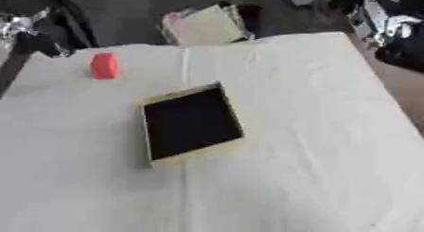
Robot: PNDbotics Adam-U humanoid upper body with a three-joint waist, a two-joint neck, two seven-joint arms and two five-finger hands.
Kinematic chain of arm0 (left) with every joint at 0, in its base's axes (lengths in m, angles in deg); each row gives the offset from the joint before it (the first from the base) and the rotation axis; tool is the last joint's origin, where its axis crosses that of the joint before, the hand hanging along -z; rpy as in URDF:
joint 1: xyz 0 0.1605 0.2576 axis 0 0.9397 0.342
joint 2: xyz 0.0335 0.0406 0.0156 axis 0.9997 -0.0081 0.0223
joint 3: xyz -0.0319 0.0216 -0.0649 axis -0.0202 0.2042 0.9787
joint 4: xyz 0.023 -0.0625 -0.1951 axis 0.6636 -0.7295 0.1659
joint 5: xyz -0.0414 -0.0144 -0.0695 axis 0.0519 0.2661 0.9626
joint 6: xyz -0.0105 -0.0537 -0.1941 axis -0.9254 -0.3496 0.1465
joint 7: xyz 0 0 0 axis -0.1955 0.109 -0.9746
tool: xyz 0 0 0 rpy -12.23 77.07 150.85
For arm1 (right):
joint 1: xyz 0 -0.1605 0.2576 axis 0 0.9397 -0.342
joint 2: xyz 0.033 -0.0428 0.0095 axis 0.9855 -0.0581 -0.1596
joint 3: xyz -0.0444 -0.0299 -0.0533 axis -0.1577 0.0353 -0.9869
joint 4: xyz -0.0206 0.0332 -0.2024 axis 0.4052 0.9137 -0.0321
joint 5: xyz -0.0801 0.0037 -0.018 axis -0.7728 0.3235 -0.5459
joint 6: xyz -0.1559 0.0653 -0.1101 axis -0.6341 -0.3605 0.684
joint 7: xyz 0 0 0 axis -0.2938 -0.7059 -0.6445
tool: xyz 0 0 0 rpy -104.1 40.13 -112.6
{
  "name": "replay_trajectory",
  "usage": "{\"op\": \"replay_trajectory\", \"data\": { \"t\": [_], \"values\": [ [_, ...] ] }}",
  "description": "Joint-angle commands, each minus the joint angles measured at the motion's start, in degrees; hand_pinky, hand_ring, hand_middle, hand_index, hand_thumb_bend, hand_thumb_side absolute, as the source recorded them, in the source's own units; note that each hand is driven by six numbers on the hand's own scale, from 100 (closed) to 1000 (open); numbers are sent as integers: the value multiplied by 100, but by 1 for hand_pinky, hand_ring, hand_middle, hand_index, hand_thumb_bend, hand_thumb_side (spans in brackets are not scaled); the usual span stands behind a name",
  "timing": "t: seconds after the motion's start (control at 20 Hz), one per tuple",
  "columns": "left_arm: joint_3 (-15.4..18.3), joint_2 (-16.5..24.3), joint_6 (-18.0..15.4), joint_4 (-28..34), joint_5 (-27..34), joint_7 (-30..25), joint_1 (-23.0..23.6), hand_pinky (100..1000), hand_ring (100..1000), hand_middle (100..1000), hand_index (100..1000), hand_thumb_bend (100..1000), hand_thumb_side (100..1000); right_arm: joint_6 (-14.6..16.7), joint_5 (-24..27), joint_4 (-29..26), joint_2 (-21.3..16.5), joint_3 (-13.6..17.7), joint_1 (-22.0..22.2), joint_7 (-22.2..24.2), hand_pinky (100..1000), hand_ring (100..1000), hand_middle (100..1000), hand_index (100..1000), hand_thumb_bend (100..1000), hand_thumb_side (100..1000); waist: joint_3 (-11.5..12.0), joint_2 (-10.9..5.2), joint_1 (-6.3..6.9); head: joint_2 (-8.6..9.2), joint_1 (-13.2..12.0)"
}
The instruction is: Pick up objects on the table and place them in the box.
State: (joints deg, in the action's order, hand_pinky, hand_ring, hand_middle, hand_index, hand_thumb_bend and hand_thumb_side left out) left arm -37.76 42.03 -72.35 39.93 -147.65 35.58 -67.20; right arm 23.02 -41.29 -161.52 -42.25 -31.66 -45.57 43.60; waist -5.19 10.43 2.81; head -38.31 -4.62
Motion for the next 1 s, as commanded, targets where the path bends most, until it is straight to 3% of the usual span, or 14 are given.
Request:
{"op": "replay_trajectory", "data": {
  "t": [0.05, 0.65, 1.0],
  "values": [
    [19, 227, 0, 125, -13, 79, -93, 877, 876, 869, 912, 437, 309, 3, 3, -85, -103, 80, -73, -23, 573, 630, 745, 970, 100, 424, 5, -110, 1, -30, 1],
    [17, 243, -18, 116, -38, 237, -69, 889, 904, 918, 935, 494, 331, 12, 2, -85, -112, 84, -81, -18, 573, 629, 745, 970, 100, 414, 39, -100, -7, 7, 10],
    [26, 244, -5, 159, 8, 372, -63, 885, 900, 909, 933, 507, 342, 32, -12, -85, -109, 88, -101, -19, 572, 628, 744, 970, 100, 422, 1, 28, 12, 31, 24]
  ]
}}
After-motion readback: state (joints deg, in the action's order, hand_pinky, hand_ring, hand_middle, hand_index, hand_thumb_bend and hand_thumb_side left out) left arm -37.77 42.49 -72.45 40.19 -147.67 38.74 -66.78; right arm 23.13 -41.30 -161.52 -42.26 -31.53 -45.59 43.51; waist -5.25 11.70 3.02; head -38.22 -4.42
